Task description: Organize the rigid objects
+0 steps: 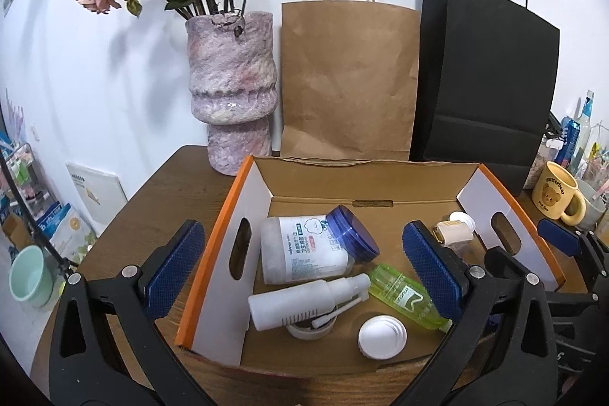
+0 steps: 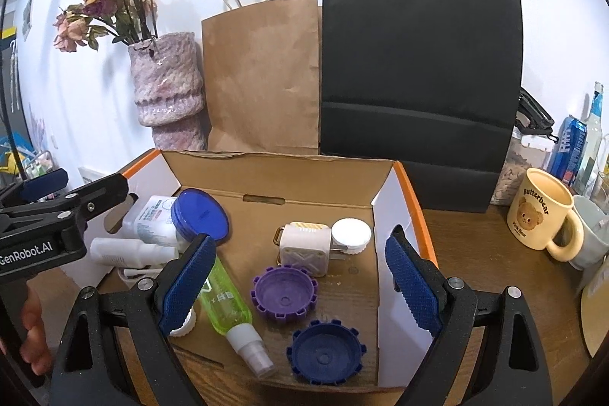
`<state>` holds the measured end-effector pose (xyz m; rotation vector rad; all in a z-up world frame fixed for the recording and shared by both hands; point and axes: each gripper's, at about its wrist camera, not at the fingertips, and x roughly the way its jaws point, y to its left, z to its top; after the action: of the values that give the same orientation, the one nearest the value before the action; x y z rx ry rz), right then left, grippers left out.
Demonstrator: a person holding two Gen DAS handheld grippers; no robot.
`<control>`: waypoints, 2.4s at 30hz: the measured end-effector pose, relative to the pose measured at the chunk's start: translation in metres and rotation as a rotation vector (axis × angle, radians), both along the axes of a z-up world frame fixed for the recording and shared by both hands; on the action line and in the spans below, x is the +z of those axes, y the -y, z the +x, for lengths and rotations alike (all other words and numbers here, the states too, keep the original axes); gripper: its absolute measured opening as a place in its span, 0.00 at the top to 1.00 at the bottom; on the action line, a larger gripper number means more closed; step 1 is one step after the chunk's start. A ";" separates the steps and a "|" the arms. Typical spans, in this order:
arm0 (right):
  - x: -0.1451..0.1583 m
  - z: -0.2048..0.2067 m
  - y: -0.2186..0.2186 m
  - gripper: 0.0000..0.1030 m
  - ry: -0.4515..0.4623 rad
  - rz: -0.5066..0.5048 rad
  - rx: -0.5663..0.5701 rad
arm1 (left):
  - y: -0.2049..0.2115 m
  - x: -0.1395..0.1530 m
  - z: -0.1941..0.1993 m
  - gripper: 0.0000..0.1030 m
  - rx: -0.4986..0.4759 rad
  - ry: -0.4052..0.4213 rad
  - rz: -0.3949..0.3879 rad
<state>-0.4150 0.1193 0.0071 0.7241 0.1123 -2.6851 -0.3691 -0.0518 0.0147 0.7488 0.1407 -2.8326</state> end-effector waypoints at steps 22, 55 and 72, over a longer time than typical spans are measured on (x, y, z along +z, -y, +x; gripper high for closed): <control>0.019 0.091 -0.025 0.14 -0.058 -0.005 -0.013 | -0.008 0.009 0.085 0.00 -0.013 -0.026 -0.005; 0.024 0.284 -0.067 0.00 -0.103 -0.028 -0.003 | -0.047 0.018 0.281 0.00 -0.114 -0.082 -0.024; 0.017 0.328 -0.076 0.00 -0.106 -0.040 -0.008 | -0.049 0.002 0.319 0.00 -0.117 -0.081 -0.002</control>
<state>-0.0875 0.1952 0.0245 0.5712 0.0823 -2.7248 -0.0502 -0.0026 0.0168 0.6625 0.1105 -2.9748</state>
